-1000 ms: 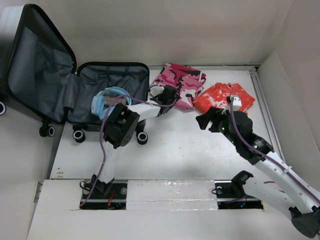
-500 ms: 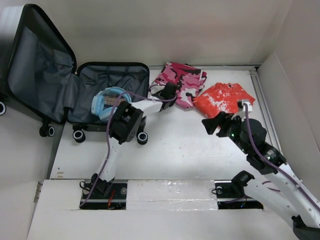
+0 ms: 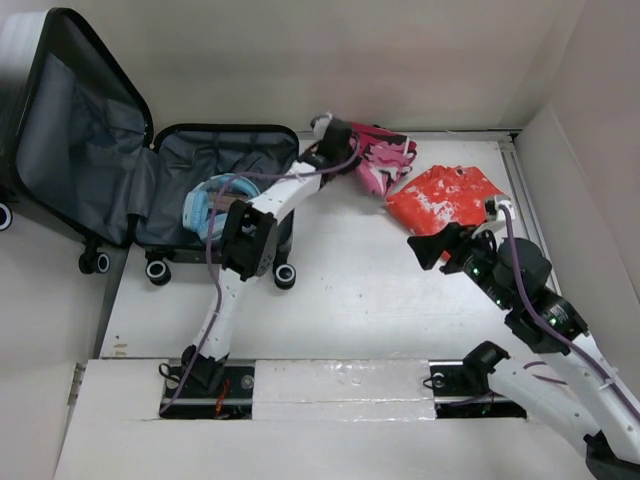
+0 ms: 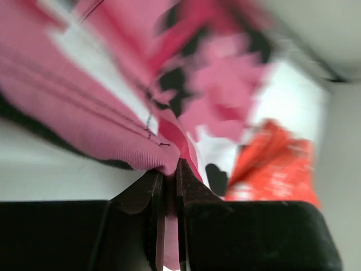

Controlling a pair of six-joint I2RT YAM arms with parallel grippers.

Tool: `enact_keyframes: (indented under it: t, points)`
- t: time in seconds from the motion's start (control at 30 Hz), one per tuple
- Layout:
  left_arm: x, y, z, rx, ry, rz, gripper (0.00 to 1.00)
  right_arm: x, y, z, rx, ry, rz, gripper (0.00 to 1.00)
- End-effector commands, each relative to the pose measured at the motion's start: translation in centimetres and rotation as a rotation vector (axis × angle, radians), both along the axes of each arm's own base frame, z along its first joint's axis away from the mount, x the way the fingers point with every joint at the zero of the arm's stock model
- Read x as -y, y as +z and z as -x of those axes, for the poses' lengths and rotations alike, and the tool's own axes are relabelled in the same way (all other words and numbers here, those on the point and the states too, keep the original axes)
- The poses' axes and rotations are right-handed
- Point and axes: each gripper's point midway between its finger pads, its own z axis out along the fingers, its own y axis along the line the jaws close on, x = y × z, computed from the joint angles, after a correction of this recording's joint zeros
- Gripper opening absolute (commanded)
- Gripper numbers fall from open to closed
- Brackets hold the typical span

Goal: Pack the luggage

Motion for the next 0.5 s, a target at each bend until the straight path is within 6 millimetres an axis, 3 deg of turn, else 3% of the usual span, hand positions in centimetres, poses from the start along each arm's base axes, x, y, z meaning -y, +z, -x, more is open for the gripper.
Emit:
enact_keyframes:
  t: [0.0, 0.03, 0.1, 0.13, 0.23, 0.27, 0.33, 0.37, 0.47]
  points:
    - [-1.3, 16.5, -2.6, 0.323, -0.206, 0.028, 0.0, -0.6, 2.2, -0.4, 0.047, 0.028, -0.007, 0.81]
    - [-3.1, 19.3, -3.6, 0.38, -0.218, 0.051, 0.0, -0.8, 2.5, -0.4, 0.058, 0.037, -0.016, 0.81]
    - [-4.4, 22.2, -3.0, 0.428, -0.317, 0.081, 0.0, -1.4, 2.8, -1.0, 0.065, 0.05, -0.012, 0.81]
    - [-6.6, 24.5, -3.3, 0.471, -0.321, 0.081, 0.0, -1.8, 3.2, -1.0, 0.072, 0.065, -0.018, 0.81]
    - [-8.6, 25.2, -1.6, 0.497, -0.407, -0.052, 0.0, -2.7, 3.1, -1.5, 0.065, 0.097, -0.008, 0.81]
    - [-10.2, 26.6, -0.7, 0.513, -0.4, -0.104, 0.0, -3.0, 3.7, -1.6, 0.077, 0.106, -0.017, 0.81]
    - [-12.2, 25.1, 0.4, 0.464, -0.407, -0.205, 0.0, -3.5, 3.4, -2.0, 0.064, 0.12, 0.0, 0.81]
    - [-14.4, 23.6, 1.5, 0.422, -0.39, -0.271, 0.0, -3.7, 3.8, -1.8, 0.076, 0.137, 0.001, 0.81]
    - [-19.9, 20.8, 1.9, 0.371, -0.231, -0.371, 0.0, -4.2, 4.5, -1.9, 0.093, 0.158, -0.012, 0.81]
